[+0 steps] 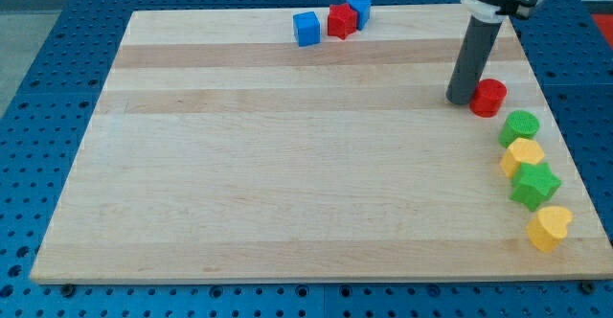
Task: Push the red circle towards the green circle
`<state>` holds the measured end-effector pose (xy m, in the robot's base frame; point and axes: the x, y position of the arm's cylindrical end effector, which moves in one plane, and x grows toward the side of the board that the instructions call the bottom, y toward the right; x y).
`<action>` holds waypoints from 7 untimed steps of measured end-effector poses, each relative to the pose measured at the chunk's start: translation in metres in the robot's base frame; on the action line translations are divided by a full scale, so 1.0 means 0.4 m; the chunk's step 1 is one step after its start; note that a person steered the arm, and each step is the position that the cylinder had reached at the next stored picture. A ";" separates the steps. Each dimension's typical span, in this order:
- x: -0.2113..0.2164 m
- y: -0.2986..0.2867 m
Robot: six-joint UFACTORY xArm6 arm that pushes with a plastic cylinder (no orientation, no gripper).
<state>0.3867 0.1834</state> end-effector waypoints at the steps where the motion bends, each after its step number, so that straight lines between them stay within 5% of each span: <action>1: -0.029 0.000; 7: 0.009 0.029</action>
